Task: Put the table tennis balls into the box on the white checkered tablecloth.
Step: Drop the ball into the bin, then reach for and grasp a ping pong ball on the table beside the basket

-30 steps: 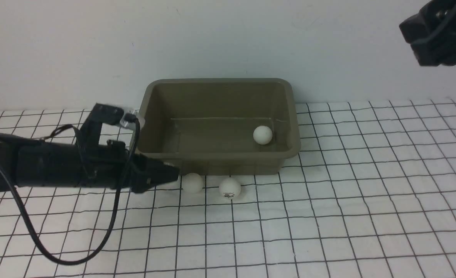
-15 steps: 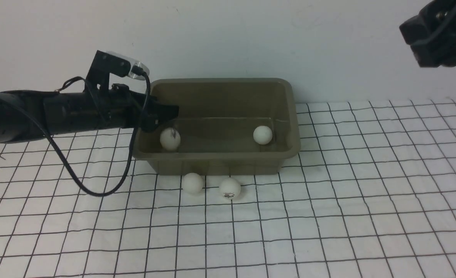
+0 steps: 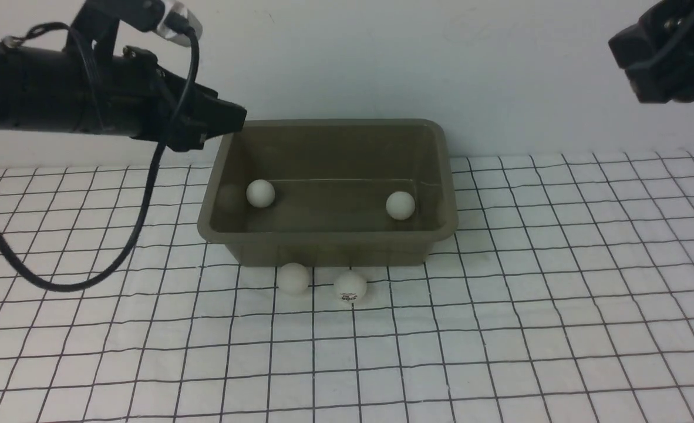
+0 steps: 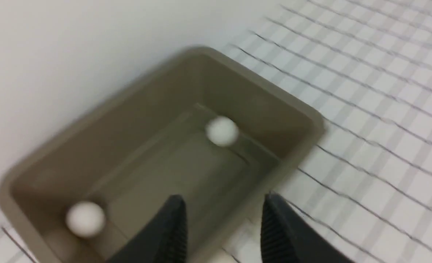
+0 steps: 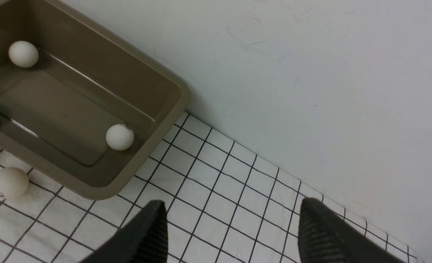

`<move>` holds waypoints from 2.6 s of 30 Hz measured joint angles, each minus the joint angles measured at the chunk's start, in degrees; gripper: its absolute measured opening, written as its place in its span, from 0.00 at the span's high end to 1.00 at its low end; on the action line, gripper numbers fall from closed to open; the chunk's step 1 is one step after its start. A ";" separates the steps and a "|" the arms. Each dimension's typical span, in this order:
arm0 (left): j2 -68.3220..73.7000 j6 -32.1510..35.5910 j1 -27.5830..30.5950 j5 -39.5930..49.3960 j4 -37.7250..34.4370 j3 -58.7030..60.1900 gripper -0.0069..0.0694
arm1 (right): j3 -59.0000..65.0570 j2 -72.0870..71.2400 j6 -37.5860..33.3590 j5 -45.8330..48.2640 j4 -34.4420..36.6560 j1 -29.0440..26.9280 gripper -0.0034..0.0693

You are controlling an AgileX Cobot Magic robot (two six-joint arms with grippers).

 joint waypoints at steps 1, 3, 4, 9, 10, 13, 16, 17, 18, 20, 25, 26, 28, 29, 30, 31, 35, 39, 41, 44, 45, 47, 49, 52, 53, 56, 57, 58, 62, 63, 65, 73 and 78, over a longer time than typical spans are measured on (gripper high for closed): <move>-1.24 -4.31 -1.55 1.30 3.63 0.00 0.63 | 0.00 0.00 0.00 0.00 -0.11 0.00 0.35; -2.80 -12.49 -4.08 2.94 9.11 0.00 0.67 | 0.00 0.00 0.00 0.00 -0.26 0.00 0.35; -3.28 -16.72 -5.18 3.51 11.30 0.00 0.69 | 0.00 0.00 0.00 0.00 -0.26 0.00 0.35; -4.01 -27.77 -10.49 2.69 18.96 2.63 0.75 | 0.00 0.00 0.00 0.00 -0.31 0.00 0.35; -4.01 -29.35 -11.28 2.06 19.74 3.73 0.76 | 0.00 0.00 0.00 0.00 -0.31 0.00 0.35; -4.01 -32.70 -13.95 -1.00 21.82 7.48 0.79 | 0.00 0.00 0.00 0.00 -0.31 0.00 0.35; -4.01 -34.36 -15.58 -5.22 22.24 11.36 0.81 | 0.00 0.00 0.00 0.00 -0.25 0.00 0.35; -4.01 -34.58 -16.07 -6.88 22.22 12.58 0.81 | 0.00 0.00 0.00 0.00 -0.25 0.00 0.35; -4.01 -34.80 -16.58 -8.74 22.22 13.83 0.82 | 0.00 0.00 0.00 0.00 -0.25 0.00 0.35; -4.01 -35.36 -17.95 -14.22 22.09 17.70 0.82 | 0.00 0.00 0.00 0.00 -0.25 0.00 0.35; -3.85 -36.07 -19.72 -28.29 20.47 25.76 0.83 | 0.00 0.00 0.00 0.07 -0.25 0.00 0.35; -3.59 -36.12 -19.79 -30.48 20.17 27.45 0.83 | 0.00 0.00 0.00 0.07 -0.25 0.00 0.35; -2.67 -36.12 -19.79 -36.43 19.66 30.69 0.83 | 0.00 0.00 0.00 0.07 -0.25 0.00 0.35; -1.77 -36.07 -19.79 -39.75 19.53 32.19 0.81 | 0.00 0.00 0.00 0.07 -0.25 0.00 0.35; -0.74 -35.81 -19.79 -41.40 19.64 32.71 0.78 | 0.00 0.00 0.00 0.07 -0.25 0.00 0.35; -0.54 -35.81 -19.79 -41.40 19.71 32.77 0.78 | 0.00 0.00 0.00 0.07 -0.31 0.00 0.35; 5.87 -33.85 -19.84 -45.53 21.96 32.86 0.44 | 0.00 0.00 0.00 0.07 -0.31 0.00 0.35; 11.89 -36.75 -19.85 -50.63 21.92 32.82 0.18 | 0.00 0.00 -0.12 0.07 -0.31 0.00 0.35; 13.74 -37.95 -19.85 -54.12 21.87 32.80 0.13 | 0.00 0.00 -0.19 0.07 -0.31 0.00 0.35; 16.86 -40.04 -20.23 -60.63 23.22 32.80 0.10 | 0.00 0.00 -0.19 0.07 -0.31 0.00 0.35; 17.24 -41.06 -20.52 -61.79 23.84 32.80 0.11 | 0.00 0.00 -0.19 0.07 -0.31 0.00 0.35; 17.71 -44.70 -21.75 -64.65 26.52 32.80 0.14 | 0.00 0.00 -0.19 0.07 -0.31 0.00 0.35; 17.78 -47.24 -22.33 -66.30 28.47 32.80 0.16 | 0.00 0.00 -0.19 0.07 -0.31 0.00 0.35; 18.50 -52.74 -22.70 -70.08 32.23 32.75 0.18 | 0.00 0.00 -0.19 0.07 -0.31 0.00 0.35; 19.24 -54.78 -22.73 -71.40 33.54 32.75 0.18 | 0.00 0.00 -0.23 0.07 -0.31 0.00 0.35; 21.87 -59.85 -22.73 -74.98 36.30 32.75 0.19 | 0.00 0.00 -0.36 0.07 -0.31 0.00 0.35; 22.74 -60.91 -22.73 -75.85 36.90 32.75 0.19 | 0.00 0.00 -0.41 0.07 -0.31 0.00 0.35; 23.44 -61.57 -22.73 -76.94 37.31 32.75 0.19 | 0.00 0.00 -0.42 0.11 -0.31 0.00 0.35; 27.25 -62.98 -22.73 -83.35 37.55 32.75 0.19 | 0.00 0.00 -1.21 0.11 -0.31 0.00 0.35; 28.06 -63.20 -22.73 -85.76 37.55 32.75 0.19 | 0.00 0.00 -1.28 0.11 -0.31 0.00 0.35; 29.57 -64.12 -22.73 -88.74 37.55 32.60 0.19 | 0.00 0.00 -1.32 0.11 -0.31 0.00 0.35; 34.77 -65.28 -22.73 -93.63 36.15 32.32 0.36 | 0.00 0.00 -1.46 0.13 -0.31 0.00 0.36; 35.41 -62.94 -22.73 -99.89 35.37 32.30 0.46 | 0.00 0.00 -1.51 0.13 -0.31 0.00 0.37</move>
